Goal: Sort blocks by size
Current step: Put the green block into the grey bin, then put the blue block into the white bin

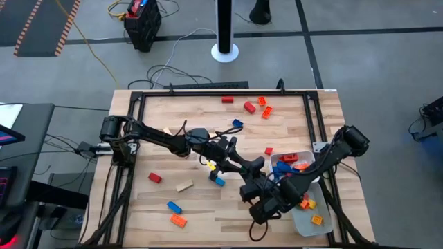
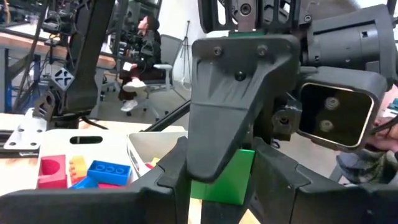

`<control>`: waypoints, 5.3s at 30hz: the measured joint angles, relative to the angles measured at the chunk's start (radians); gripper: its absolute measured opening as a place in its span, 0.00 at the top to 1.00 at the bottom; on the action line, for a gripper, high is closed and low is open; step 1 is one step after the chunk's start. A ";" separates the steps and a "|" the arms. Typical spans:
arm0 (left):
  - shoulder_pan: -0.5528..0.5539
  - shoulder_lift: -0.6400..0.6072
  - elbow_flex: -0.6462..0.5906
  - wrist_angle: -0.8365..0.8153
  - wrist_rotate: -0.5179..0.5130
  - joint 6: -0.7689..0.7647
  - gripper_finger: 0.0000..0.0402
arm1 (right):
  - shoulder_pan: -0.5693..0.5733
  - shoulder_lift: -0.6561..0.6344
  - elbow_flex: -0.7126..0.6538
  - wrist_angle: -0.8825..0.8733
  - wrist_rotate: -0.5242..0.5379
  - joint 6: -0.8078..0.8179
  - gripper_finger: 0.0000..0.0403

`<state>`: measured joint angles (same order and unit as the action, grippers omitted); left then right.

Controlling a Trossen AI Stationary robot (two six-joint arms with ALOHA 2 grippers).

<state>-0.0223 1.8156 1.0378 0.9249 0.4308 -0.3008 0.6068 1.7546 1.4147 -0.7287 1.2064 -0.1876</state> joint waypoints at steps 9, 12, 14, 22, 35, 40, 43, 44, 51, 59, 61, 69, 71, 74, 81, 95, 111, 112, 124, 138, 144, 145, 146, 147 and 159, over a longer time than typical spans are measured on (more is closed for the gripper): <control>0.000 0.000 0.000 0.002 0.009 -0.012 0.69 | 0.001 0.001 0.000 0.007 -0.010 -0.031 0.49; 0.000 0.000 0.000 0.002 0.011 -0.014 0.68 | 0.002 0.001 0.000 0.005 -0.010 -0.027 0.49; 0.000 0.000 0.000 0.002 0.011 -0.014 0.67 | 0.002 0.001 0.000 0.003 -0.010 -0.019 0.49; 0.005 0.001 0.000 -0.002 0.016 -0.007 0.57 | 0.002 0.000 0.000 -0.056 -0.006 0.063 0.49; 0.125 0.001 0.000 -0.180 0.193 -0.017 0.50 | 0.041 -0.006 0.000 -0.446 -0.120 0.624 0.49; 0.138 -0.009 0.000 -0.363 0.147 0.117 0.50 | 0.078 -0.019 0.000 -0.577 -0.474 1.042 0.48; 0.133 -0.037 -0.001 -0.483 0.030 0.226 0.50 | 0.120 -0.019 0.000 -0.603 -0.656 1.196 0.48; 0.128 -0.048 0.000 -0.513 -0.027 0.263 0.50 | 0.137 -0.019 0.000 -0.613 -0.709 1.236 0.48; 0.095 -0.166 0.000 -0.798 -0.334 0.438 0.51 | 0.254 -0.019 -0.003 -0.671 -1.008 1.530 0.48; 0.099 -0.267 0.000 -1.149 -0.488 0.460 0.51 | 0.360 -0.018 -0.110 -0.658 -1.198 1.844 0.45; 0.099 -0.278 0.000 -1.229 -0.489 0.467 0.51 | 0.378 -0.018 -0.129 -0.637 -1.218 1.871 0.42; 0.046 -0.279 0.000 -1.413 -0.490 0.582 0.51 | 0.369 -0.033 -0.089 -0.669 -1.232 1.863 0.31; 0.025 -0.279 0.000 -1.424 -0.490 0.607 0.51 | 0.358 -0.040 -0.068 -0.703 -1.213 1.855 0.31; -0.005 -0.278 0.000 -1.426 -0.490 0.638 0.51 | 0.338 -0.051 -0.040 -0.723 -1.075 1.808 0.30; -0.034 -0.187 0.000 -1.330 -0.471 0.653 0.51 | 0.274 -0.049 -0.030 -0.584 -0.475 1.578 0.30; -0.149 -0.047 -0.002 -1.138 -0.436 0.670 0.51 | 0.231 -0.047 -0.149 -0.356 -0.419 1.397 0.30; -0.148 -0.048 -0.152 -0.960 -0.439 0.614 0.64 | 0.237 -0.048 -0.148 -0.368 -0.389 1.435 0.30; -0.146 -0.048 -0.154 -0.957 -0.438 0.603 0.66 | 0.235 -0.048 -0.148 -0.367 -0.389 1.427 0.30; -0.140 -0.068 -0.158 -0.883 -0.511 0.545 0.76 | 0.228 -0.051 -0.148 -0.370 -0.452 1.397 0.30; -0.148 -0.114 -0.156 -0.301 -0.620 0.601 0.76 | 0.202 -0.048 -0.193 -0.294 0.184 1.474 0.30; -0.145 -0.114 -0.156 -0.123 -0.524 0.590 0.76 | 0.180 -0.048 -0.193 -0.279 0.325 1.460 0.30; -0.142 -0.114 -0.156 -0.118 -0.514 0.583 0.76 | 0.174 -0.048 -0.193 -0.279 0.326 1.459 0.30; -0.138 -0.114 -0.156 -0.117 -0.513 0.574 0.76 | 0.171 -0.048 -0.193 -0.279 0.326 1.460 0.30; -0.135 -0.114 -0.156 -0.116 -0.513 0.569 0.76 | 0.168 -0.048 -0.193 -0.278 0.326 1.460 0.30; -0.132 -0.206 -0.154 -0.382 -0.512 0.583 0.75 | 0.107 -0.048 -0.208 0.041 -0.158 1.133 0.30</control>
<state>-0.1542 1.6099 0.8833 0.5433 -0.0812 0.2818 0.7133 1.7065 1.2072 -0.6880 1.0488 0.9452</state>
